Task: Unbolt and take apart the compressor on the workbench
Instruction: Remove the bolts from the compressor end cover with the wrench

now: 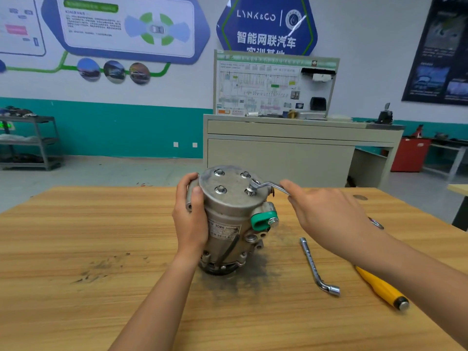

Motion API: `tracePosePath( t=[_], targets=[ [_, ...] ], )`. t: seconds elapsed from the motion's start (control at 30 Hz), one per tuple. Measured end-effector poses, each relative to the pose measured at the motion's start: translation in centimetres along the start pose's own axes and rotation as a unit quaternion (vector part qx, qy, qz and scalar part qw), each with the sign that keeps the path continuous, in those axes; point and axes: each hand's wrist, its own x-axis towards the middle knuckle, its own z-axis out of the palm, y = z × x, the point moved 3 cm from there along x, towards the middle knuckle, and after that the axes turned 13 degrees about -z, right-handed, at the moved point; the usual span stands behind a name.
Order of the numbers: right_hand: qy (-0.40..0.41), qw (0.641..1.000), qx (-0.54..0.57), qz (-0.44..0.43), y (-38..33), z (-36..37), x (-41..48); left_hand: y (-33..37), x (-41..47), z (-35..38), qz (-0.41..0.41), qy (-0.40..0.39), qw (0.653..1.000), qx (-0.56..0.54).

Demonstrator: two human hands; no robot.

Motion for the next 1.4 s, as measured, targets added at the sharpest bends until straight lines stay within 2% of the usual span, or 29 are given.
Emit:
tracePosePath(
  t=[0.23, 0.33, 0.47, 0.73, 0.9, 0.97, 1.0, 1.03, 1.1, 1.2, 1.27, 1.33, 1.4],
  targets=[
    [-0.046, 0.995, -0.08, -0.035, -1.4, -2.2, 0.3, 0.1, 0.0, 0.2, 0.011, -0.007, 1.0, 0.012],
    [-0.064, 0.994, -0.077, -0.038, -2.2, -2.2, 0.2, 0.0, 0.1, 0.2, 0.018, 0.009, 1.0, 0.013],
    [-0.055, 0.998, -0.042, -0.007, -2.3, -0.7, -0.4, -0.2, 0.2, -0.4, 0.02, 0.018, 1.0, -0.013],
    [-0.031, 0.994, -0.081, -0.071, -3.4, -2.9, 1.5, -0.4, 0.0, -1.4, 0.018, 0.042, 0.998, -0.042],
    [-0.03, 0.994, -0.096, -0.054, -4.0, -2.8, 1.1, -0.5, -0.3, -1.5, 0.016, 0.055, 0.997, -0.056],
    [-0.009, 0.993, -0.11, -0.034, -3.6, -2.7, 0.5, -0.4, -0.4, -1.4, 0.018, 0.053, 0.997, -0.053],
    [0.035, 0.994, -0.095, -0.032, -3.2, -2.5, 0.3, -0.4, -0.3, -1.3, 0.016, 0.048, 0.997, -0.051],
    [0.091, 0.992, -0.071, -0.043, -2.6, -2.3, 0.1, -0.4, -0.1, -1.2, 0.012, 0.042, 0.998, -0.049],
    [0.148, 0.985, -0.049, -0.071, -1.0, -1.1, 0.2, -0.6, 0.3, -1.0, 0.002, 0.034, 0.998, -0.046],
    [0.224, 0.962, -0.062, -0.141, 1.5, 0.9, 1.3, -0.7, 0.5, -0.6, -0.002, 0.022, 0.999, -0.034],
    [0.26, 0.95, -0.093, -0.145, 2.8, 1.7, 3.2, -0.7, 0.4, -0.4, 0.001, 0.02, 0.999, -0.031],
    [0.244, 0.956, -0.091, -0.139, 3.4, 2.3, 6.2, -0.6, 0.3, -0.3, 0.007, 0.027, 0.999, -0.021],
    [0.172, 0.966, -0.057, -0.183, 2.7, 2.6, 9.5, -0.6, 0.3, -0.2, 0.004, 0.025, 1.0, -0.012]
  ],
)
